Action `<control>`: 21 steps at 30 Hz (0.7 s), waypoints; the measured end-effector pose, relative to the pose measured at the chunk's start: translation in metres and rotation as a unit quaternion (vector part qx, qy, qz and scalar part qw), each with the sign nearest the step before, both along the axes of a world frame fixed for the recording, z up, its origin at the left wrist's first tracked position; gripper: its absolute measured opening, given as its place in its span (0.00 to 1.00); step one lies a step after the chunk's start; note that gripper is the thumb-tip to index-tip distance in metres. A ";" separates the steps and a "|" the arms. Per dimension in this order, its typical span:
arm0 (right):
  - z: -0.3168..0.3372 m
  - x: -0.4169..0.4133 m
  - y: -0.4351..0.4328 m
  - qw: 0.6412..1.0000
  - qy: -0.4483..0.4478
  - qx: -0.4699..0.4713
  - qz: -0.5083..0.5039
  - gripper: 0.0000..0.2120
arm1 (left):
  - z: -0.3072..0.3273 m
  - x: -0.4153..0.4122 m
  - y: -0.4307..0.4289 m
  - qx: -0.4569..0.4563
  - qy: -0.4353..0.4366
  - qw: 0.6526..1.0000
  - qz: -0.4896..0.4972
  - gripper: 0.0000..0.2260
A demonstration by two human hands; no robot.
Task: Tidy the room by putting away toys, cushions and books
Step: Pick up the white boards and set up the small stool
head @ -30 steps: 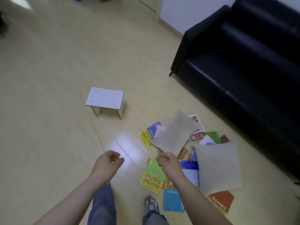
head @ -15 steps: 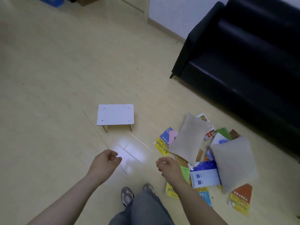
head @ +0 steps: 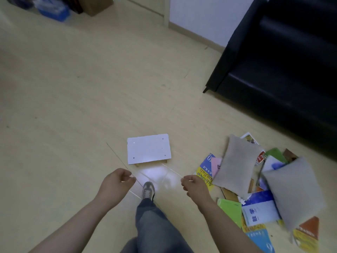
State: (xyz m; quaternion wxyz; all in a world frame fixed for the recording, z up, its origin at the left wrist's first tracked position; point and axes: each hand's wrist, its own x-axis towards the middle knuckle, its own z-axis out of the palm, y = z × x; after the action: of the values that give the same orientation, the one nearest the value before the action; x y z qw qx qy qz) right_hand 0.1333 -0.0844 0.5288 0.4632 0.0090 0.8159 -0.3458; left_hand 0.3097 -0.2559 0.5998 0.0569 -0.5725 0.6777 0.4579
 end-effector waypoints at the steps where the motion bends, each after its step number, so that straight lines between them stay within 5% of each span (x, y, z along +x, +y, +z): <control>1: -0.002 -0.001 -0.016 1.000 -0.003 0.003 -0.008 0.07 | 0.001 -0.002 -0.018 0.000 -0.006 1.000 -0.006 0.08; 21: -0.011 -0.018 -0.136 0.980 -0.013 0.026 -0.198 0.07 | -0.025 -0.111 -0.217 0.015 -0.031 0.973 -0.229 0.06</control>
State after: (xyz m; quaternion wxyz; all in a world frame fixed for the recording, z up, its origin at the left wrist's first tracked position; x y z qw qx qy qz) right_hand 0.1149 -0.2201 0.5181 0.3960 0.1870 0.8007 -0.4089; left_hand 0.1988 -0.4726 0.5748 0.1894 -0.4154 0.7816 0.4250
